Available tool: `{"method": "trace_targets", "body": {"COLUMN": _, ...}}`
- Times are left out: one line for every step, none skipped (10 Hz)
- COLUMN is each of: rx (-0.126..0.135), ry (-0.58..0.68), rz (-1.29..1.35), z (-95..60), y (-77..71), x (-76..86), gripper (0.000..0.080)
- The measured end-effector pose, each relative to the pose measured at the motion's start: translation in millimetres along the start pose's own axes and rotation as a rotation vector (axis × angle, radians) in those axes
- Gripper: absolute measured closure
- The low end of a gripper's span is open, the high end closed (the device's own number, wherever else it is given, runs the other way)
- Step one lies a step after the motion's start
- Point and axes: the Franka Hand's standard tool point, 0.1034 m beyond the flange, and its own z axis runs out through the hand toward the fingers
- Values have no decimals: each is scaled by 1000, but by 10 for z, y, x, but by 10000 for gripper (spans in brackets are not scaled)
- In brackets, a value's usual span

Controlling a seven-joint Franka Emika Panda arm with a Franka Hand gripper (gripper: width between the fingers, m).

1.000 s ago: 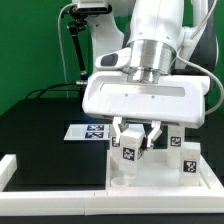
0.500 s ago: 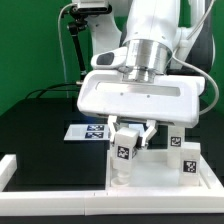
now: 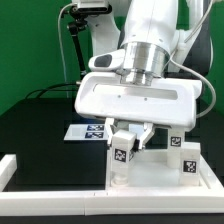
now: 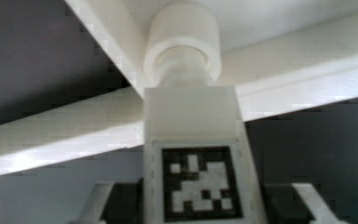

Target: Assemble square table

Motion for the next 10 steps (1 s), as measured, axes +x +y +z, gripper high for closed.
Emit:
{"method": "trace_targets", "body": {"rx": 0, "ry": 1, "rz": -1, "z": 3, "y": -4, "x": 2, "gripper": 508}}
{"method": "trace_targets", "body": {"rx": -1, "ry": 3, "rz": -2, "z": 8, "y": 3, "x": 3, "gripper": 508}}
{"method": "trace_targets", "body": {"rx": -1, "ry": 3, "rz": -2, "z": 7, "y": 2, "x": 3, "gripper": 508}}
{"method": "trace_targets", "body": {"rx": -1, "ry": 3, "rz": -2, "z": 7, "y": 2, "x": 3, "gripper": 508}}
{"method": "trace_targets", "body": {"rx": -1, "ry": 3, "rz": -2, "z": 8, "y": 2, "x": 2, "gripper": 508}}
{"method": "trace_targets", "body": {"rx": -1, "ry": 3, "rz": -2, "z": 8, "y": 2, "x": 2, "gripper": 356}}
{"method": "trace_targets", "body": {"rx": -1, "ry": 3, "rz": -2, "z": 7, "y": 2, "x": 2, "gripper": 228}}
{"method": "trace_targets", "body": {"rx": -1, "ry": 3, "rz": -2, "z": 8, "y": 2, "x": 2, "gripper": 228}}
{"method": "trace_targets", "body": {"rx": -1, "ry": 3, "rz": -2, "z": 8, "y": 2, "x": 2, "gripper": 166}}
{"method": "trace_targets", "body": {"rx": -1, "ry": 3, "rz": -2, "z": 8, "y": 2, "x": 2, "gripper": 155}}
